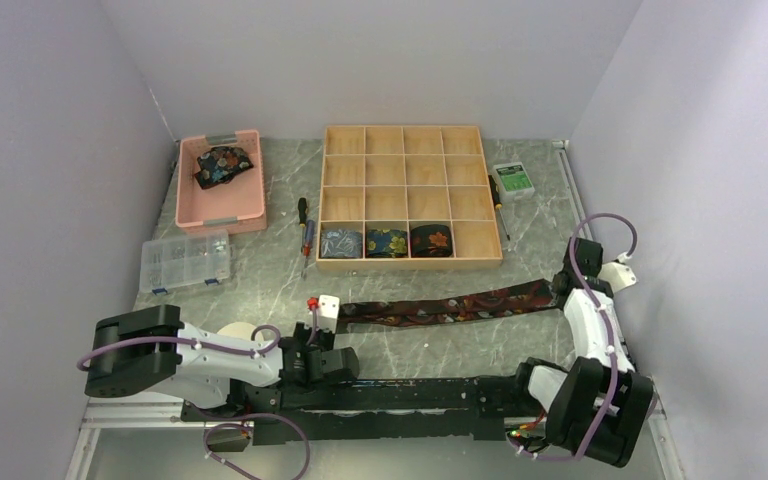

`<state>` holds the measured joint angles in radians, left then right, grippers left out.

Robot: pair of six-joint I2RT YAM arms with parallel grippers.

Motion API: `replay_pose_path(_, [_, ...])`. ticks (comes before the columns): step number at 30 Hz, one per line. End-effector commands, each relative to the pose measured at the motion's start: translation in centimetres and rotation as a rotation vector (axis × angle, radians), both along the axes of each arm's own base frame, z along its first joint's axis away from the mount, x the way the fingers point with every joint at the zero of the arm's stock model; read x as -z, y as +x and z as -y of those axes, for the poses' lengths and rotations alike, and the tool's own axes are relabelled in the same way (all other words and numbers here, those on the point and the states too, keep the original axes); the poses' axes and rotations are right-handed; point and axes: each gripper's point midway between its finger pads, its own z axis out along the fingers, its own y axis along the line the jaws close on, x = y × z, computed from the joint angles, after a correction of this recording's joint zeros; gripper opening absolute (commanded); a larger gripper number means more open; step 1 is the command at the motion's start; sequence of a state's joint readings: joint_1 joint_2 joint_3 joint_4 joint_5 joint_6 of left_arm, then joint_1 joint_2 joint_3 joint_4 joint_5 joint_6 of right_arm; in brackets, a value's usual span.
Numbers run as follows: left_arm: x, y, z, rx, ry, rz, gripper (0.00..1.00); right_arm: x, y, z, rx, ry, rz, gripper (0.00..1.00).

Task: Roll the ties
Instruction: Flatten out the tie at the center of the board.

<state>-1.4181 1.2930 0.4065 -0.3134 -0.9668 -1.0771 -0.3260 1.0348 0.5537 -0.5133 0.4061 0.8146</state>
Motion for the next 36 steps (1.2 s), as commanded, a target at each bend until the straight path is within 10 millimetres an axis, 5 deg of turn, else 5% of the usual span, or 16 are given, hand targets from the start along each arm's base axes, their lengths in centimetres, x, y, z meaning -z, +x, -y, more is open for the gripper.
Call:
replay_pose_path(1, [-1.3, 0.3, -0.5, -0.05, -0.004, 0.029, 0.03, -0.6, -0.5, 2.6, 0.102, -0.066, -0.018, 0.0])
replay_pose_path(9, [-2.4, 0.0, 0.0, -0.02, -0.012, 0.003, 0.12, -0.4, -0.5, 4.4, 0.17, -0.027, -0.061, 0.0])
replay_pose_path(13, [-3.0, 0.0, 0.1, -0.005, -0.037, 0.011, 0.03, 0.1, -1.3, 5.6, 0.225, -0.025, -0.093, 0.0])
replay_pose_path(22, [-3.1, 0.1, -1.2, -0.073, -0.037, 0.017, 0.05, -0.9, -1.9, 9.1, 0.331, 0.0, -0.112, 0.0])
replay_pose_path(23, [-3.2, 0.0, -1.1, -0.073, -0.033, 0.013, 0.12, -1.4, -1.1, 9.3, 0.311, -0.004, -0.081, 0.0])
replay_pose_path(26, [-4.2, 0.1, -0.2, -0.046, -0.029, 0.012, 0.56, -3.5, 2.3, 8.4, 0.168, 0.008, 0.065, 0.04])
replay_pose_path(29, [-5.5, -0.1, 1.0, 0.002, -0.06, 0.011, 0.81, -5.1, 4.5, 6.9, 0.085, 0.007, 0.147, 0.41])
replay_pose_path(32, [-6.7, -0.8, 2.1, 0.071, -0.091, -0.005, 0.93, -5.7, 5.8, 5.5, 0.034, 0.033, 0.185, 0.56])
replay_pose_path(36, [-8.4, -1.6, 2.2, 0.106, -0.126, -0.014, 0.93, -7.5, 7.0, 3.1, -0.021, 0.064, 0.292, 0.65])
